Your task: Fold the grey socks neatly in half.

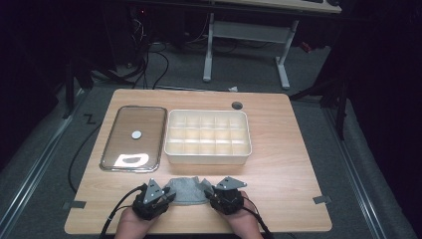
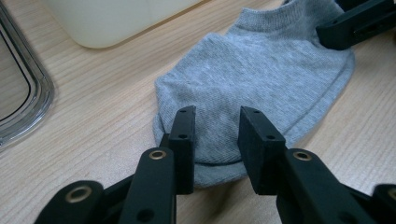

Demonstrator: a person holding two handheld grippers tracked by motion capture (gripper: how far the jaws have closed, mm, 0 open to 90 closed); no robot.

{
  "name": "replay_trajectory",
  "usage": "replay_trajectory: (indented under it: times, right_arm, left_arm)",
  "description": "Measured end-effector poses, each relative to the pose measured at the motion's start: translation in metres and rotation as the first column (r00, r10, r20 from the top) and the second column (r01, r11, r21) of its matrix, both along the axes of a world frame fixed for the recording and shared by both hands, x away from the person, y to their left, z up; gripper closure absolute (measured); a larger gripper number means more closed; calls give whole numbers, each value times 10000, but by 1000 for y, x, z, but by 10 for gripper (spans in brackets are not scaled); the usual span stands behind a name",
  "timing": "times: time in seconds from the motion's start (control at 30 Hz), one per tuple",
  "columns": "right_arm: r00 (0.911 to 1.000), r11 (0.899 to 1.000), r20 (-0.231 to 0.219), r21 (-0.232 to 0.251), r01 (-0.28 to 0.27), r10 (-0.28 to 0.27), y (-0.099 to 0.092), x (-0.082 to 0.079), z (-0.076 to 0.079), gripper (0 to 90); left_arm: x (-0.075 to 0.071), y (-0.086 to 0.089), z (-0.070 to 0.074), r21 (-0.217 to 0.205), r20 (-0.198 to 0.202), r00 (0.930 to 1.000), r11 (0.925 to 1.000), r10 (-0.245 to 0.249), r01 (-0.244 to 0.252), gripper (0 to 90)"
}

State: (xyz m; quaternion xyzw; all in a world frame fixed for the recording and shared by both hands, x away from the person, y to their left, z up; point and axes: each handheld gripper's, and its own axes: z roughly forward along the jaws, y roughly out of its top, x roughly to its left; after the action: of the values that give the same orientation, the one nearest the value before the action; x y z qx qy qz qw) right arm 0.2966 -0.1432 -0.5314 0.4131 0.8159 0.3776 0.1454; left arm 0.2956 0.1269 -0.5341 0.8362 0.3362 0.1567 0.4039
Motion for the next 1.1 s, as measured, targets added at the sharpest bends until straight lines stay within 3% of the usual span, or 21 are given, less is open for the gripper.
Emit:
replay_trajectory:
  times: [0.2, 0.53, 0.83, 1.1]
  right_arm:
    - [9994, 9996, -279, 241, -174, 180, -1, 1, 0, 787]
    - [9988, 9991, -325, 242, -347, 355, -1, 1, 2, 811]
    - [9988, 9983, -44, 321, -490, 492, -5, -3, 4, 814]
    - [9998, 9984, 35, 518, -212, 211, -22, -4, 8, 816]
  left_arm:
    - [0, 0, 0, -13, 2, 10000, 10000, 59, -59, 672]
    - [-1, -2, 0, -29, -36, 9999, 9999, 97, -97, 655]
    - [-3, -6, 0, -107, -60, 10000, 9999, 56, -57, 653]
    - [-8, -27, 1, -75, -26, 9998, 9998, -174, 174, 647]
